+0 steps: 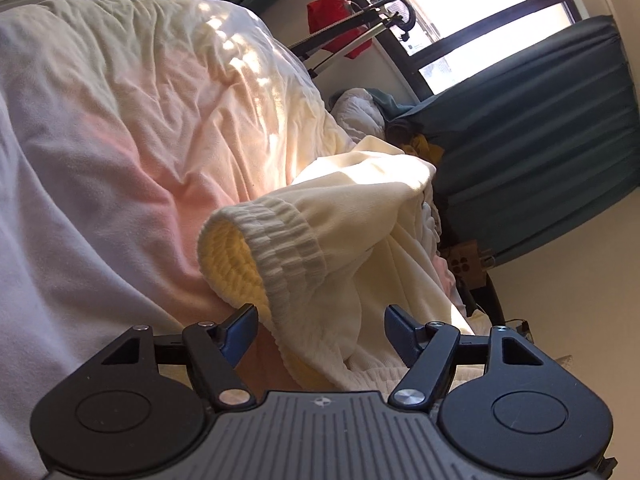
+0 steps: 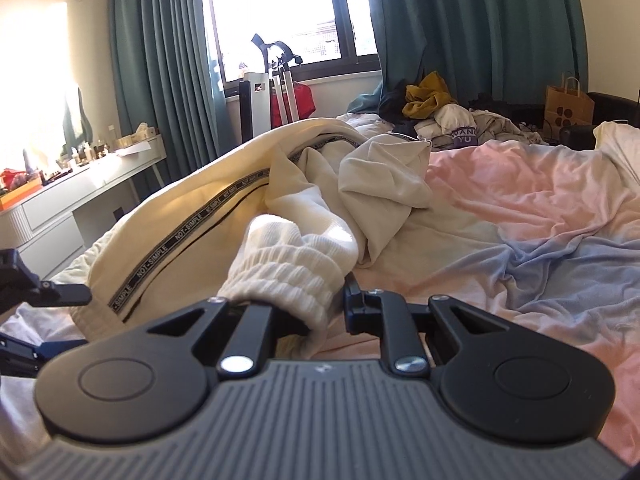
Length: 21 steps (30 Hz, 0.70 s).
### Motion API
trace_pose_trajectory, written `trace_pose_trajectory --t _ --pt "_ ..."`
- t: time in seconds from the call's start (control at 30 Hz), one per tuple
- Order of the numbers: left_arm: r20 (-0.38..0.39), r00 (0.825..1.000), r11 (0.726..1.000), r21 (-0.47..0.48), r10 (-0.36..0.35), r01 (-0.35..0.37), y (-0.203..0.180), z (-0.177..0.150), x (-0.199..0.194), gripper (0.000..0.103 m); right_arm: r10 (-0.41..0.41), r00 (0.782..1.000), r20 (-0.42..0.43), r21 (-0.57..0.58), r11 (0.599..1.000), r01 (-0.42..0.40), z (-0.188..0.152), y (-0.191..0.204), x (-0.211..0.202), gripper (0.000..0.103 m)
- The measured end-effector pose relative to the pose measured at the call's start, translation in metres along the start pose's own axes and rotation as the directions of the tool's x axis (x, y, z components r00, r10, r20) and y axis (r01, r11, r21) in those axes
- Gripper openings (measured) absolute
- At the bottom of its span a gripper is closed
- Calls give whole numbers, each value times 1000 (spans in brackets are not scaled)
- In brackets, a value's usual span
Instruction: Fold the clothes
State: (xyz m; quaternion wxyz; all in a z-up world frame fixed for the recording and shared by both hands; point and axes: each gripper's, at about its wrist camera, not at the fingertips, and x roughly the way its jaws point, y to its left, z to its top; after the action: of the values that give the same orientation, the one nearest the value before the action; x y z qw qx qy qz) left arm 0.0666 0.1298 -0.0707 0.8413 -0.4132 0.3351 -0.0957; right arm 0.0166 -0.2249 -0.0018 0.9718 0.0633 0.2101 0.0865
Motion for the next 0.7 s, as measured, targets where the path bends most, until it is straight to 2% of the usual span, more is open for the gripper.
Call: trace_pose_trajectory --t 0.1,0.13,0.2,0.23,0.3,0.33,0.43,0.53,0.6,0.7 --pt "-6 1000 1000 2 11 -11 -5 3 22 66 -12 1000 14 -23 1000 12 -1 5 -6 17" --pt "3 1000 1000 5 22 -22 -6 6 28 60 -16 1000 17 -34 999 17 -2 7 -8 17" --pt "32 999 999 30 36 -37 -8 15 38 24 -38 999 8 -50 998 39 -7 8 -11 17" --pt "49 998 998 45 44 -46 -9 20 42 18 -53 999 -6 -50 997 52 -10 7 -12 17" --pt "124 989 989 107 83 -97 -20 30 39 14 -83 996 -41 -46 996 81 -18 3 -11 17" --pt "161 984 988 117 79 -99 -25 36 33 9 -90 994 -57 -50 995 87 -22 5 -10 17" --pt "268 963 992 113 29 -61 -37 63 10 9 -79 994 -77 -102 992 71 -31 22 -12 17" --pt "355 934 994 112 -24 -18 -50 99 -13 8 -1 998 -65 -164 986 -10 -37 58 -22 18" --pt "391 920 990 138 -31 -25 -62 127 -24 8 72 996 -52 -186 979 -81 -35 86 -26 18" --pt "417 909 985 163 -14 -60 -70 177 -33 8 188 982 -30 -189 963 -190 -23 127 -27 18"
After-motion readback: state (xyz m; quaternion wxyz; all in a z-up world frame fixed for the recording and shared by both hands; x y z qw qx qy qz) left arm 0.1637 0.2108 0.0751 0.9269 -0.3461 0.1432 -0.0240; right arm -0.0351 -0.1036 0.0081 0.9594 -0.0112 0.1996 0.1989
